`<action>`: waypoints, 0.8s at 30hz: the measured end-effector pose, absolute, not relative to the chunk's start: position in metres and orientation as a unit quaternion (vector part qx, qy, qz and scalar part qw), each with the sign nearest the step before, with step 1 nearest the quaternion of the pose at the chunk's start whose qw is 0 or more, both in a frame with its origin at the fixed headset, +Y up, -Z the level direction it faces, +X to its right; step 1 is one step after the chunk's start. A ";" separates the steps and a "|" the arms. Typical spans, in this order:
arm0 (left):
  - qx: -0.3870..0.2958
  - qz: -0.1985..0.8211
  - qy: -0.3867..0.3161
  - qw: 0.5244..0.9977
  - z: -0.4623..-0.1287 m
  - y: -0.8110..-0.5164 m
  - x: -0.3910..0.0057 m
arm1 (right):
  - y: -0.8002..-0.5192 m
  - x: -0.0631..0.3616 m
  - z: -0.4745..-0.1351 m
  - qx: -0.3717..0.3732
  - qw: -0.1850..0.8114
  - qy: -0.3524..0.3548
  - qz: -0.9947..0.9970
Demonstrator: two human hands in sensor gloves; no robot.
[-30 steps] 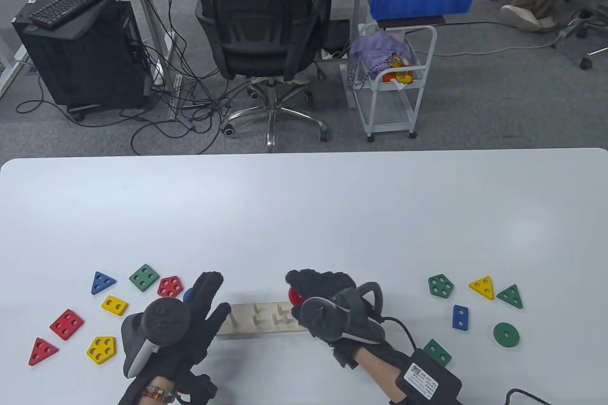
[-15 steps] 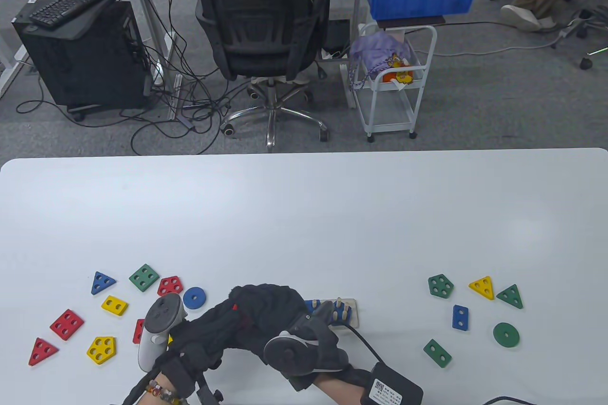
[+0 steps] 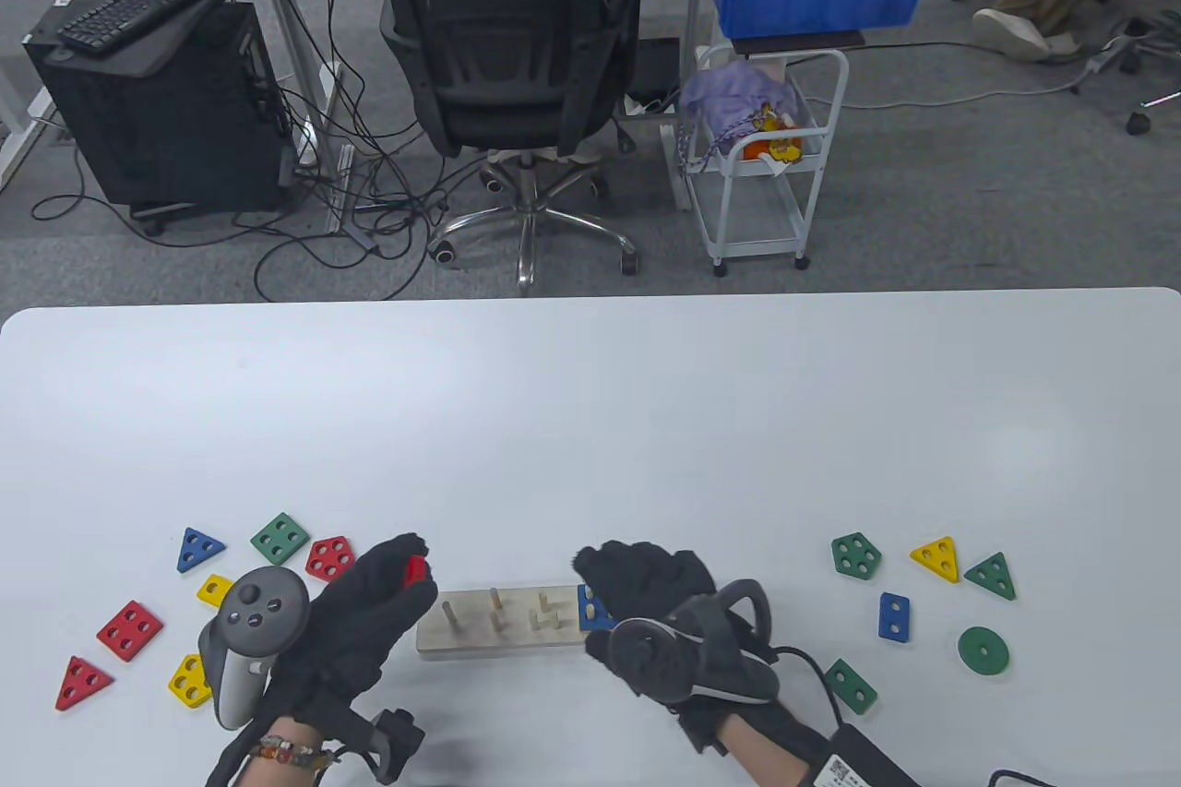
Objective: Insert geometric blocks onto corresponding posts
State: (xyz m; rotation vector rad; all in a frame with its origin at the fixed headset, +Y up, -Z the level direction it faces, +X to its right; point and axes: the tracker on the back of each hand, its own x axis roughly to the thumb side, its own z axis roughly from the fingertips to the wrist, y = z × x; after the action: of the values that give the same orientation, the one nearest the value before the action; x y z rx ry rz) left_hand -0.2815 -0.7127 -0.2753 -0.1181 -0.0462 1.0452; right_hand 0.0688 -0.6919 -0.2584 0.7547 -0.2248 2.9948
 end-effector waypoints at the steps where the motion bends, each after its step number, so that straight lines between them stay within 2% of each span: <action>1: -0.054 0.492 -0.012 0.869 -0.276 -0.713 -0.283 | -0.695 0.079 -0.258 0.228 0.000 -0.075 0.971; 5: -0.040 0.386 0.014 0.922 -0.280 -0.718 -0.280 | -0.709 0.126 -0.256 0.157 -0.075 -0.068 0.982; 8: -0.045 0.292 0.004 0.955 -0.283 -0.723 -0.268 | -0.716 0.148 -0.259 0.124 -0.051 -0.035 0.990; 11: -0.057 0.236 -0.009 0.970 -0.283 -0.730 -0.255 | -0.716 0.157 -0.264 0.105 -0.022 -0.012 0.994; 17: -0.072 0.103 -0.039 0.991 -0.280 -0.745 -0.235 | -0.714 0.162 -0.264 0.095 -0.029 0.004 0.995; 24: -0.064 0.105 -0.033 0.992 -0.280 -0.746 -0.232 | -0.715 0.161 -0.264 0.097 -0.020 0.018 0.995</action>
State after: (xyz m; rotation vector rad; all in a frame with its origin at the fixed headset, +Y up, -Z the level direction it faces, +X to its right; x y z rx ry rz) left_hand -0.2316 -0.7462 -0.2799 -0.1278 -0.0662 0.2098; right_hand 0.1609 -0.7152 -0.2641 0.3089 0.0582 3.1667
